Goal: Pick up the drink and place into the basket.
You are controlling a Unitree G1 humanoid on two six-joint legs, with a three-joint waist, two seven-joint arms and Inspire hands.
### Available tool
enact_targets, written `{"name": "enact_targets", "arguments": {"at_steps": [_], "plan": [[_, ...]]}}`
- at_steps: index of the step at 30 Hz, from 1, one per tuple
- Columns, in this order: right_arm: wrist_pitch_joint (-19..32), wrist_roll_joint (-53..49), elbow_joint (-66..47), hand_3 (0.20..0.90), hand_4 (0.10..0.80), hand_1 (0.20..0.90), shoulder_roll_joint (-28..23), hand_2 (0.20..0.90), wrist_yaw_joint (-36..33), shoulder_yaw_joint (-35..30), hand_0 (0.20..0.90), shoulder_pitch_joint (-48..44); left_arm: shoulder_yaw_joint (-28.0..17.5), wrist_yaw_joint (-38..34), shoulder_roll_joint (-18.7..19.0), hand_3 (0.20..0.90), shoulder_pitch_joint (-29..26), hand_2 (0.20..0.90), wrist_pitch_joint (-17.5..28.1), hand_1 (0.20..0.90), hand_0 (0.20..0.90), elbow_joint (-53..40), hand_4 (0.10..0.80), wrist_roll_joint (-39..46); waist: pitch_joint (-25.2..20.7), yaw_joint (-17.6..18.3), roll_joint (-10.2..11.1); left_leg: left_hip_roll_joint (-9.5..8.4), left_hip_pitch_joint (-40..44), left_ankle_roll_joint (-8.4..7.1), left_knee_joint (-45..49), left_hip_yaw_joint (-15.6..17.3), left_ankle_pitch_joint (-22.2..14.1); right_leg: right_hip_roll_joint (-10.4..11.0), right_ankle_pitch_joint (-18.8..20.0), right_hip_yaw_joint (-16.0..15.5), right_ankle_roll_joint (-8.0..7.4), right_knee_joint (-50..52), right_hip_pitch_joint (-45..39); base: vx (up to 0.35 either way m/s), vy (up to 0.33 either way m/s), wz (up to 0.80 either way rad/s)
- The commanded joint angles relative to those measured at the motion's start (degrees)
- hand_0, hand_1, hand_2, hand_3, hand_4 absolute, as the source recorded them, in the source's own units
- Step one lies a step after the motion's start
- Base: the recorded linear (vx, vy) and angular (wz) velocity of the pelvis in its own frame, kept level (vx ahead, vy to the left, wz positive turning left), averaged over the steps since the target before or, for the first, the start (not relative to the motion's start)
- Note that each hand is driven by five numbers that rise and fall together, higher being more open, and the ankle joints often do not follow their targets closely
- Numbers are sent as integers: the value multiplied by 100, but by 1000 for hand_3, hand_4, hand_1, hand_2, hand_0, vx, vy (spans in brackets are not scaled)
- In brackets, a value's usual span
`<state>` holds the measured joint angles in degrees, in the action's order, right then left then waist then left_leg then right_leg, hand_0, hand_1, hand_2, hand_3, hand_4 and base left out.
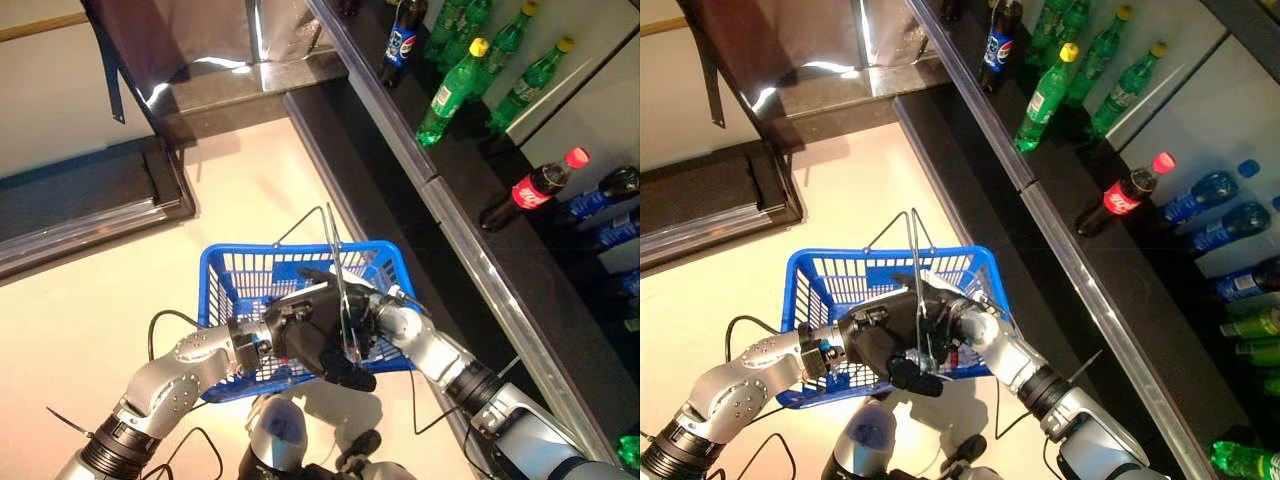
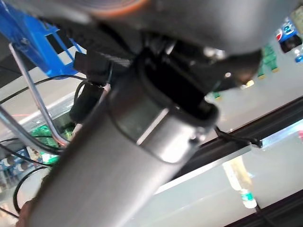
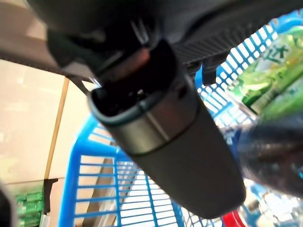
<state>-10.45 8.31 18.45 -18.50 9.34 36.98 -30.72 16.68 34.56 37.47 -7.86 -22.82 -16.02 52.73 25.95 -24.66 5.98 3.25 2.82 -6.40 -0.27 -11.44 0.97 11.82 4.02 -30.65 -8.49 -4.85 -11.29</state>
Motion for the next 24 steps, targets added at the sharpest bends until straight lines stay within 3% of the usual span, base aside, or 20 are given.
{"name": "enact_targets", "arguments": {"at_steps": [1, 14, 24], "plan": [[376, -149, -199, 900, 800, 900, 142, 900, -164, 394, 900, 494, -252, 1219, -1650, 200, -230, 300, 1973, 300, 300, -1499, 100, 1109, -2366, 119, -157, -69, -160, 285, -473, 312, 483, -56, -302, 0, 112, 418, -167, 0, 0, 0], [340, -163, -355, 900, 800, 900, 81, 900, -204, 279, 900, 419, -318, 1024, -1696, 200, -279, 300, 2138, 300, 300, -1471, 100, 1062, -2342, 151, -176, -51, -169, 270, -473, 322, 494, -65, -310, 39, 122, 392, -182, -9, 2, -3], [691, -456, -737, 900, 800, 900, 72, 900, -872, -355, 900, 935, -850, 72, -1844, 200, 81, 300, 2441, 300, 300, -1261, 100, 1234, -2355, 265, -205, -40, -169, 274, -473, 388, 486, -67, -266, 179, 96, 342, -145, -4, 2, -2]]}}
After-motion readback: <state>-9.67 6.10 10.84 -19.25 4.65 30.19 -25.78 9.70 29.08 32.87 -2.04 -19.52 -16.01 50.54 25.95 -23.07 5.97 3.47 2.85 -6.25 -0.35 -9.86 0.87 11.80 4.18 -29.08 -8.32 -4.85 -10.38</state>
